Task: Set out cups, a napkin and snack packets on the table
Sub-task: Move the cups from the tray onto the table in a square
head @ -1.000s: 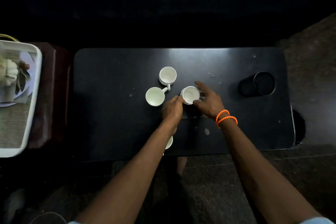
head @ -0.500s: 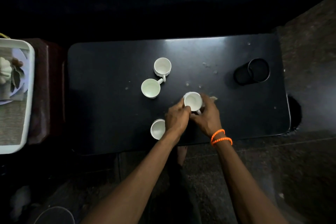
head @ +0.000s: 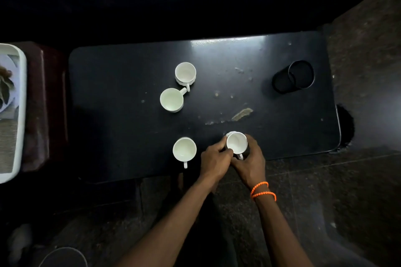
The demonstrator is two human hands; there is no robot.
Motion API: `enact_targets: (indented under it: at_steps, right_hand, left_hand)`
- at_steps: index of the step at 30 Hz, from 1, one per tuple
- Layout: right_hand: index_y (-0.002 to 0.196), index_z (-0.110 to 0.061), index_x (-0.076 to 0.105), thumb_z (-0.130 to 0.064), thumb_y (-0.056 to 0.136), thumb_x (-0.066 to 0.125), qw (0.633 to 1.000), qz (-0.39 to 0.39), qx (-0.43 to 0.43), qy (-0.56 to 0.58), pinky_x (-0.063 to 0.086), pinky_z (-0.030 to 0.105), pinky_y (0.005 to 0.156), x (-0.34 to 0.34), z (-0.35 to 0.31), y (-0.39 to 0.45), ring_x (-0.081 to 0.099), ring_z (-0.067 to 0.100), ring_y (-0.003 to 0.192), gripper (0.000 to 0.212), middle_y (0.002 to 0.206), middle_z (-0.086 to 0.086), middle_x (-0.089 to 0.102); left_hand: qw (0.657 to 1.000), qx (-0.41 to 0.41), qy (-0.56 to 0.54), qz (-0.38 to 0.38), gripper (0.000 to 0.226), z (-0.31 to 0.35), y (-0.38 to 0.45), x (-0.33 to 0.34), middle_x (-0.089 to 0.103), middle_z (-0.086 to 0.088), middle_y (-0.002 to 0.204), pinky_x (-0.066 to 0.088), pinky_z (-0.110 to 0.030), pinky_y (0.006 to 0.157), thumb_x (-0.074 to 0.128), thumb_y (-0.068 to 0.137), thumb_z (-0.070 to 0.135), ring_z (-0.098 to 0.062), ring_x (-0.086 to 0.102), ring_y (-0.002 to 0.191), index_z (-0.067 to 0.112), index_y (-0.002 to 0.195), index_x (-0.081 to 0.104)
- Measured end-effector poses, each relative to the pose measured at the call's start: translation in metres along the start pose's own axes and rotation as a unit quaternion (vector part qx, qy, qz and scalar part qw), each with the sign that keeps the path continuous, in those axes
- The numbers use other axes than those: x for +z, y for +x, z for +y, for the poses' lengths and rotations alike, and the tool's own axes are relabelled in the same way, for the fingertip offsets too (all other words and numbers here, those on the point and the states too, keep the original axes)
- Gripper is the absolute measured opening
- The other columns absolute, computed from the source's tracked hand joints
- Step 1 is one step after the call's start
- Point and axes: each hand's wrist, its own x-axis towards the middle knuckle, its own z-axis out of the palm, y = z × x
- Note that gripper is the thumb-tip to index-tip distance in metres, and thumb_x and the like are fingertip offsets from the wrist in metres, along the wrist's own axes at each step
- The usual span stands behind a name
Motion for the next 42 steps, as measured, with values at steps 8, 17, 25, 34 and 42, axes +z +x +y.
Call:
enact_targets:
  at_steps: [8, 17, 25, 34, 42]
  right_hand:
    - [0.131, -0.012, 0.058, -0.009, 0.061, 0.089, 1.0, 0.006, 0.007, -0.009, 0.051, 0.043, 0.1, -0.003, 0.01, 0.0, 0.06, 0.024, 0.12, 0.077, 0.129, 0.006, 0.064]
    - [0.138, -0.004, 0.055, -0.015, 0.065, 0.08, 0.995, 0.071, -0.027, -0.06, 0.037, 0.035, 0.109, -0.009, -0.015, 0.004, 0.051, 0.034, 0.129, 0.078, 0.138, 0.017, 0.057]
    - [0.132, -0.004, 0.064, -0.006, 0.084, 0.07, 0.996, -0.059, -0.009, 0.068, 0.05, 0.034, 0.105, 0.068, -0.123, 0.032, 0.067, 0.026, 0.118, 0.049, 0.13, 0.014, 0.069]
    - [0.108, -0.022, 0.07, -0.014, 0.079, 0.068, 0.996, -0.089, 0.0, 0.03, 0.04, 0.02, 0.075, 0.122, -0.161, 0.044, 0.07, 0.027, 0.1, 0.03, 0.098, 0.002, 0.075]
    - [0.127, -0.022, 0.069, 0.001, 0.077, 0.06, 0.996, -0.083, -0.027, 0.025, 0.045, 0.019, 0.089, 0.113, -0.154, 0.051, 0.069, 0.021, 0.102, 0.056, 0.113, 0.004, 0.076]
  left_hand:
    - [1.0, 0.006, 0.0, 0.003, 0.055, -0.011, 0.006, 0.01, 0.073, 0.006, 0.13, 0.048, -0.028, 0.107, 0.058, 0.086, 0.021, -0.01, 0.063, 0.126, 0.046, 0.135, 0.063]
    - [0.993, 0.068, -0.076, 0.064, 0.045, -0.004, 0.008, -0.018, 0.078, 0.003, 0.12, 0.051, -0.032, 0.108, 0.063, 0.086, 0.013, 0.002, 0.069, 0.109, 0.019, 0.13, 0.071]
    - [0.91, 0.207, -0.055, 0.354, 0.043, 0.042, 0.05, -0.16, 0.07, -0.001, 0.117, 0.05, -0.015, 0.089, 0.055, 0.083, 0.018, 0.001, 0.066, 0.097, 0.015, 0.121, 0.073]
    - [0.984, 0.075, -0.09, 0.137, 0.044, 0.041, 0.079, -0.183, 0.072, 0.0, 0.133, 0.05, -0.038, 0.111, 0.055, 0.081, 0.024, -0.018, 0.065, 0.124, 0.022, 0.118, 0.078]
    - [0.945, 0.067, -0.282, 0.152, 0.018, 0.013, 0.07, -0.162, 0.074, -0.023, 0.117, 0.061, -0.042, 0.097, 0.058, 0.09, 0.025, -0.029, 0.072, 0.114, 0.017, 0.09, 0.075]
